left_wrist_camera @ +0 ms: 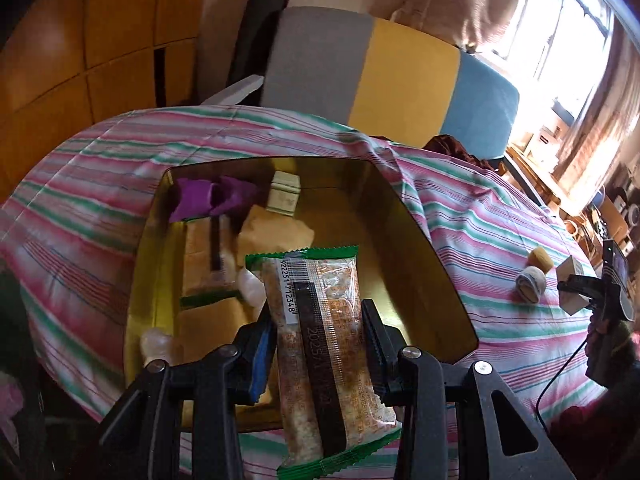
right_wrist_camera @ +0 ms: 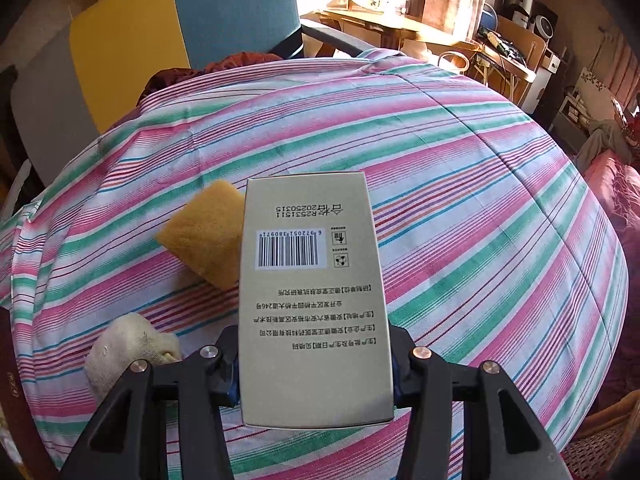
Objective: Organize objects
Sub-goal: 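Lift the snack bar with the left tool and carry it over the gold tray, then lower the snack bar into the gold tray and open the left tool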
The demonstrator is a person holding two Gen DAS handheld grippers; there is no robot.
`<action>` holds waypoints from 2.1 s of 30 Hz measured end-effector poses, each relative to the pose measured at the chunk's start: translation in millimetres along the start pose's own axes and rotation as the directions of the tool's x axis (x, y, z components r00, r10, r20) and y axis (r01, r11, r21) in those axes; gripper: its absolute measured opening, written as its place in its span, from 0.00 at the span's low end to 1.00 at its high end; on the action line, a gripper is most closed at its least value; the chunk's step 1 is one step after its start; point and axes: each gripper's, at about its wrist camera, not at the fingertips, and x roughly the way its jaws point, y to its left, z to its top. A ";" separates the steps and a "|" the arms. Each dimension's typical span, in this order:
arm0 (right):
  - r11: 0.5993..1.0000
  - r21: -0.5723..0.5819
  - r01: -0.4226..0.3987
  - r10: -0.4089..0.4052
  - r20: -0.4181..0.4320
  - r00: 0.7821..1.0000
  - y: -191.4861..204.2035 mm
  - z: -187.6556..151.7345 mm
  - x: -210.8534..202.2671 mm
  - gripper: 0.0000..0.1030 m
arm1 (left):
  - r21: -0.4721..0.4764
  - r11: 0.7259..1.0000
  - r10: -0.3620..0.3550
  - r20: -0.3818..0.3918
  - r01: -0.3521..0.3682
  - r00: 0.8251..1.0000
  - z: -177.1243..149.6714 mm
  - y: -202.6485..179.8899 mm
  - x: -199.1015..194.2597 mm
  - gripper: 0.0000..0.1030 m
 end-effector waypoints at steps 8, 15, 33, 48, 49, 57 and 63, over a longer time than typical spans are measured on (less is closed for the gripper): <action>0.999 -0.040 -0.035 0.037 0.035 0.999 12.3 2.7 -6.1 0.49 | -0.108 0.988 -0.119 -0.070 0.111 0.990 6.8 -3.1 20.4 0.39; 0.997 -0.062 -0.056 0.059 0.051 0.997 17.9 2.3 -10.5 0.49 | -0.074 0.991 -0.122 -0.086 0.115 0.989 46.0 -30.5 58.3 0.39; 0.993 -0.092 -0.081 0.085 0.042 0.996 25.2 3.4 -6.3 0.49 | 0.071 0.988 0.141 -0.102 -0.134 0.985 113.3 -46.6 164.5 0.44; 0.989 -0.108 -0.103 0.111 0.076 0.991 28.4 1.0 -16.9 0.49 | 0.143 0.981 0.129 0.043 -0.134 0.991 44.2 -55.1 56.9 0.45; 0.987 -0.118 -0.105 0.116 0.084 0.990 30.9 0.0 -19.3 0.49 | 0.150 0.979 0.134 0.057 -0.141 0.989 40.2 -54.7 49.2 0.45; 0.965 -0.185 -0.183 0.206 0.115 0.972 55.3 -8.2 -47.2 0.49 | 0.127 0.981 0.138 0.084 -0.148 0.987 18.0 -39.9 12.2 0.45; 0.890 -0.340 -0.304 0.354 0.095 0.930 118.8 -34.3 -98.5 0.49 | 0.101 0.983 0.144 0.084 -0.153 0.986 8.0 -25.3 0.7 0.46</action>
